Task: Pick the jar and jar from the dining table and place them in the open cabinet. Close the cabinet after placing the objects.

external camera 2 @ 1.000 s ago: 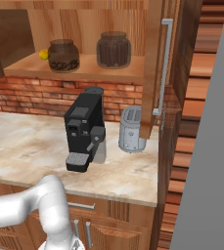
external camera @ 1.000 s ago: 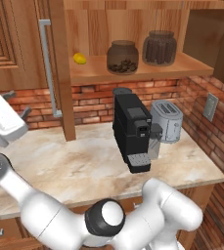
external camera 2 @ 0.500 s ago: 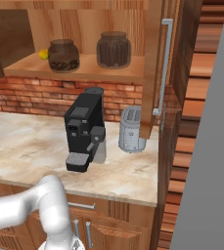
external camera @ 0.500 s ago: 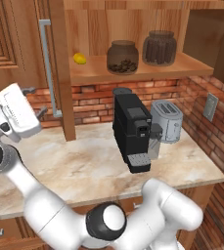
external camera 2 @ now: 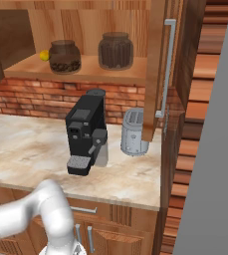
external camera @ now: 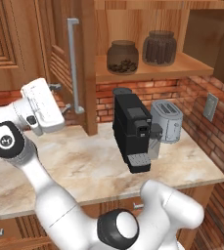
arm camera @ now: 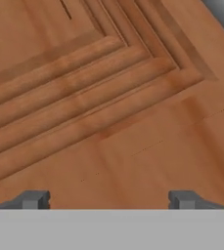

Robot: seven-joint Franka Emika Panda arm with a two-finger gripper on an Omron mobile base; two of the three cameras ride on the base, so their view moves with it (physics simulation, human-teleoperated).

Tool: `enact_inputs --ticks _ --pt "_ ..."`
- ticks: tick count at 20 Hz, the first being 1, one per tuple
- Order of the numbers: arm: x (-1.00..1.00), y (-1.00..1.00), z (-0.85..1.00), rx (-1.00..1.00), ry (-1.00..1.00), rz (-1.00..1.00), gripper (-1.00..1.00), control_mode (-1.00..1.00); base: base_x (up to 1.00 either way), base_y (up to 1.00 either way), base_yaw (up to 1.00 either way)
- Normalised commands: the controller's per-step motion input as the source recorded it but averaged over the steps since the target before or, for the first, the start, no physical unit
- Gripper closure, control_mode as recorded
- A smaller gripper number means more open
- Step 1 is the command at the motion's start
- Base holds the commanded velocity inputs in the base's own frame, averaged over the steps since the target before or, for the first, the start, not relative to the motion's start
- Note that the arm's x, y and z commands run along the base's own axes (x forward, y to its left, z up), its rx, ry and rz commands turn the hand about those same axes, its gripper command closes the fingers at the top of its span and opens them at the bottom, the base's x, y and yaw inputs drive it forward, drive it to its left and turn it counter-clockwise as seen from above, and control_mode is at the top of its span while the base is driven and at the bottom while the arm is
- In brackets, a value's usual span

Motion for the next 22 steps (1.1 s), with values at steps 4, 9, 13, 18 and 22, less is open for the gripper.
enact_inputs --ticks 4,9,13,18,22 --pt "0.0 -0.84 0.0 0.09 0.0 0.0 -1.0 -1.0 0.0 0.0 0.0" --pt "0.15 -0.93 0.0 0.13 -0.01 0.04 -1.0 -1.0 0.0 0.0 0.0" --pt "0.53 -0.77 0.0 0.17 0.0 0.2 -1.0 -1.0 0.0 0.0 0.0" --pt "0.63 -0.62 -0.04 0.16 0.0 0.32 -1.0 -1.0 0.0 0.0 0.0" --pt "0.6 -0.52 -0.14 0.14 0.0 0.43 -1.0 -1.0 0.0 0.0 0.0"
